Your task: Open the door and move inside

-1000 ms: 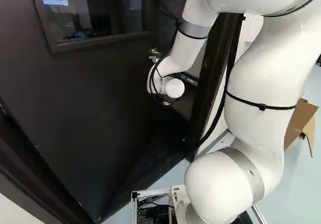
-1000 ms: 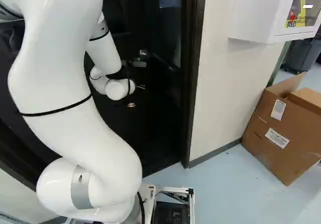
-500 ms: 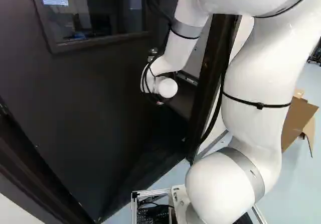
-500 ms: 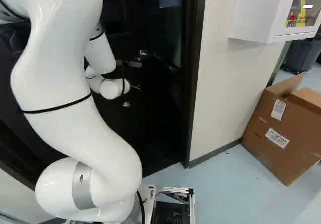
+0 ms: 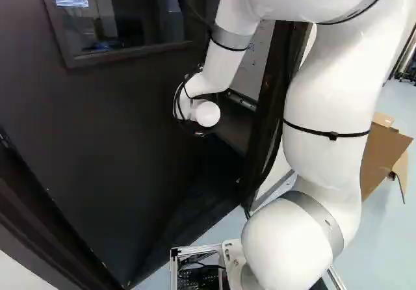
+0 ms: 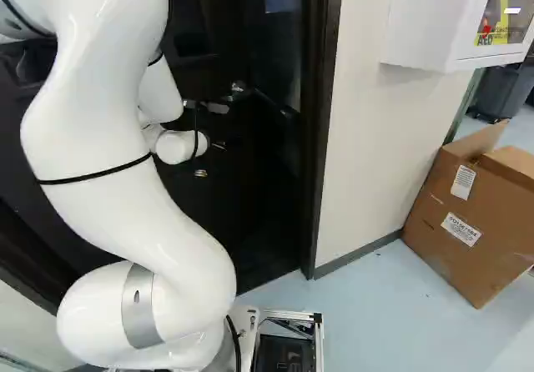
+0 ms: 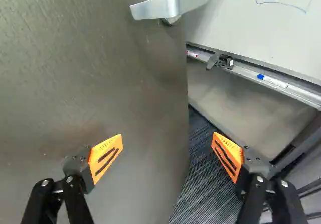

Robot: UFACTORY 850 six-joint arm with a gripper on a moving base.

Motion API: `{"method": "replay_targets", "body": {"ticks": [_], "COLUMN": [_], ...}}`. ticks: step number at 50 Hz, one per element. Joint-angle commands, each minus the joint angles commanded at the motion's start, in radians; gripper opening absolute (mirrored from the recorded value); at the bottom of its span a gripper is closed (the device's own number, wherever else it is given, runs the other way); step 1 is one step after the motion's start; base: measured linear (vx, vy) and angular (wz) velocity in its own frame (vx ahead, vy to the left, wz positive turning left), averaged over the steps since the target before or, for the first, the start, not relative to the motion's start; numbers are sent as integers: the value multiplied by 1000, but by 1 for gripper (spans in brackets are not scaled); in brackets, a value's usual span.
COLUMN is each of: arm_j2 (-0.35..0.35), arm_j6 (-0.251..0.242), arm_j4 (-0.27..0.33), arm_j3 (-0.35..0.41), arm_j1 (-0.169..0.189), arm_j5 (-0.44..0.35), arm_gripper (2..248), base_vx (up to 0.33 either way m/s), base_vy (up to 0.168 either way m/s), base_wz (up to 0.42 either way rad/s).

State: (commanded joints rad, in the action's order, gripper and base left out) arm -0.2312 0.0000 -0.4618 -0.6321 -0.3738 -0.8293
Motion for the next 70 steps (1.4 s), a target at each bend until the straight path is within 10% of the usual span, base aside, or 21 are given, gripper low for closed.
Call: {"method": "replay_targets", "body": {"ticks": [70], "arm_j2": [-101], "arm_j6": [0], "arm_j4": [2], "arm_j3": [-121], "arm_j1": [-194], "arm_j5": [0], "arm_gripper": [247], "base_vx": [0], "base_vy": [0], "base_wz": [0]}}
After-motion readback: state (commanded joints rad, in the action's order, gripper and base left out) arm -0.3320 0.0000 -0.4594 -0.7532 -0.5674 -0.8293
